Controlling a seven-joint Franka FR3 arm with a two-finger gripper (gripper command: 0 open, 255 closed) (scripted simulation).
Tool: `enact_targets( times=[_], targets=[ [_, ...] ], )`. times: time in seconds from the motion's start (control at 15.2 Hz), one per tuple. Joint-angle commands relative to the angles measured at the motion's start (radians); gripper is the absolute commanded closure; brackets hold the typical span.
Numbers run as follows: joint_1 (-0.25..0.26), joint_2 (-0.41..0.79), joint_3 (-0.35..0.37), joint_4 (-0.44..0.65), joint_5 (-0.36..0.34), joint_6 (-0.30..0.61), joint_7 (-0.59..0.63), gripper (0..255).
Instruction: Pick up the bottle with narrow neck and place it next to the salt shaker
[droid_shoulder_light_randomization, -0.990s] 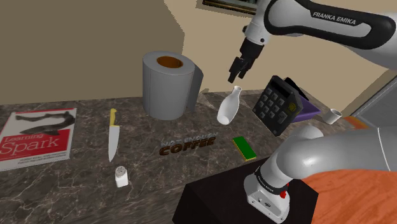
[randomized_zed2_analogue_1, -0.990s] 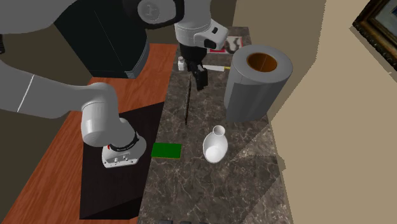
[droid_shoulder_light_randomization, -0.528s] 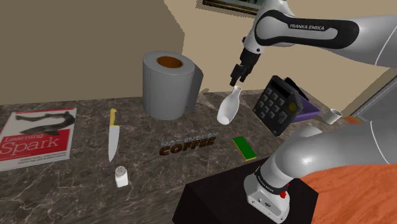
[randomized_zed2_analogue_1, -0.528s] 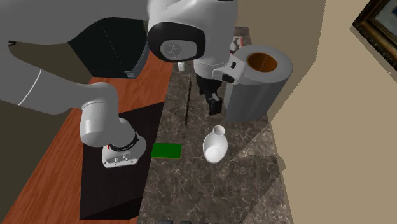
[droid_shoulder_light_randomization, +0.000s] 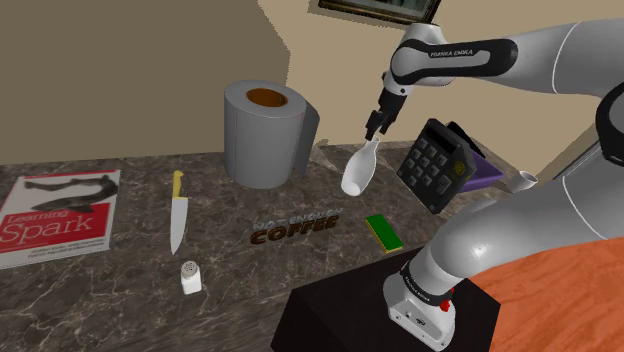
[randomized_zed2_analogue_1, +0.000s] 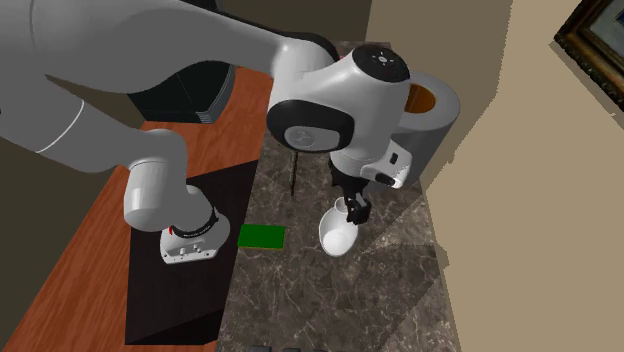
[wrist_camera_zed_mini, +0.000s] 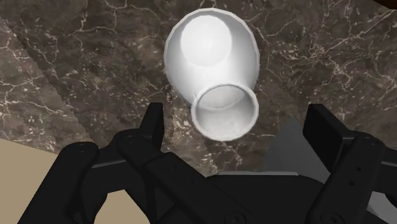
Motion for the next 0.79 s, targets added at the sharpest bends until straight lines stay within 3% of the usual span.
enact_targets(
  times=[0.0, 0.4, 0.73],
  targets=[
    [-0.002, 0.022, -0.008, -0.011, -0.001, 0.032, -0.007, 0],
    [-0.002, 0.047, -0.016, -0.066, -0.001, 0.113, -0.009, 0],
    [-0.002, 0.047, -0.016, -0.066, -0.001, 0.113, -0.009, 0]
  ],
)
